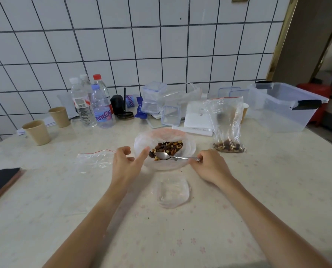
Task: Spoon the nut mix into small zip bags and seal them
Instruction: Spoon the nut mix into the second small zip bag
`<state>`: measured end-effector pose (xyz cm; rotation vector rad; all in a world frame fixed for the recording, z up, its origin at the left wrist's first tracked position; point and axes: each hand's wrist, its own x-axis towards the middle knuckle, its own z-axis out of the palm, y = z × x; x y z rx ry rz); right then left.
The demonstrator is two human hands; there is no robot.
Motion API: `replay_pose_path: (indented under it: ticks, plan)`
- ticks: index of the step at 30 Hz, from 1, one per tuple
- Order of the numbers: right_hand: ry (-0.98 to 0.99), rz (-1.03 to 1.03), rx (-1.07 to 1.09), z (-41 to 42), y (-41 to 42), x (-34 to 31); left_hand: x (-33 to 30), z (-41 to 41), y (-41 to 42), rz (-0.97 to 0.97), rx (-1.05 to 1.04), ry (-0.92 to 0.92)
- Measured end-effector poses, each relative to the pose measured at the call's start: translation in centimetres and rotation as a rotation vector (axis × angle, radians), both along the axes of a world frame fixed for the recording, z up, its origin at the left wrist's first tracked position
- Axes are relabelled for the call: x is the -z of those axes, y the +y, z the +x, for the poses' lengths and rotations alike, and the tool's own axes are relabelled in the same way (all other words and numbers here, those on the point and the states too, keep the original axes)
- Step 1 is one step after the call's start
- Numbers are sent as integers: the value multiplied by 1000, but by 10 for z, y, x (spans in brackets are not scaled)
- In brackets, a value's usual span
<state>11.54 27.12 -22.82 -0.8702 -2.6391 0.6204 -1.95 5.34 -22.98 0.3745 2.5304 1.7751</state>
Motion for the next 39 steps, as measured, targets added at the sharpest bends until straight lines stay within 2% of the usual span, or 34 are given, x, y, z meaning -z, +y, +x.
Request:
replay_pose_path:
  ticks: [5, 7, 12, 18, 21, 24, 26, 29, 31, 33, 39]
  plan:
    - [238, -365, -48, -6, 6, -5, -3, -13, 23, -18, 35, -16]
    - [382, -411, -88, -8, 6, -14, 3, -15, 26, -26, 44, 20]
    - [600, -269, -75, -23, 3, -32, 14, -14, 24, -25, 76, 151]
    - [594, -256, -18, -19, -1, -22, 10, -9, 27, 47, 152, 148]
    - [525, -171, -26, -18, -8, -20, 6, -4, 28, 168, 191, 61]
    - [507, -153, -9, -21, -13, -16, 1, 1, 30, 333, 243, -130]
    - [528, -264, -42, -21, -17, -17, -2, 2, 30, 399, 246, -238]
    - [552, -633, -95, -20, -22, -20, -5, 3, 32, 439, 222, -313]
    - [489, -854, -122, -18, -23, -22, -6, 2, 32, 459, 214, -347]
    - [424, -955, -160, -16, -23, -21, -7, 3, 31, 466, 214, -368]
    - [438, -1147, -146, -15, -21, -18, -11, 4, 32, 499, 184, -391]
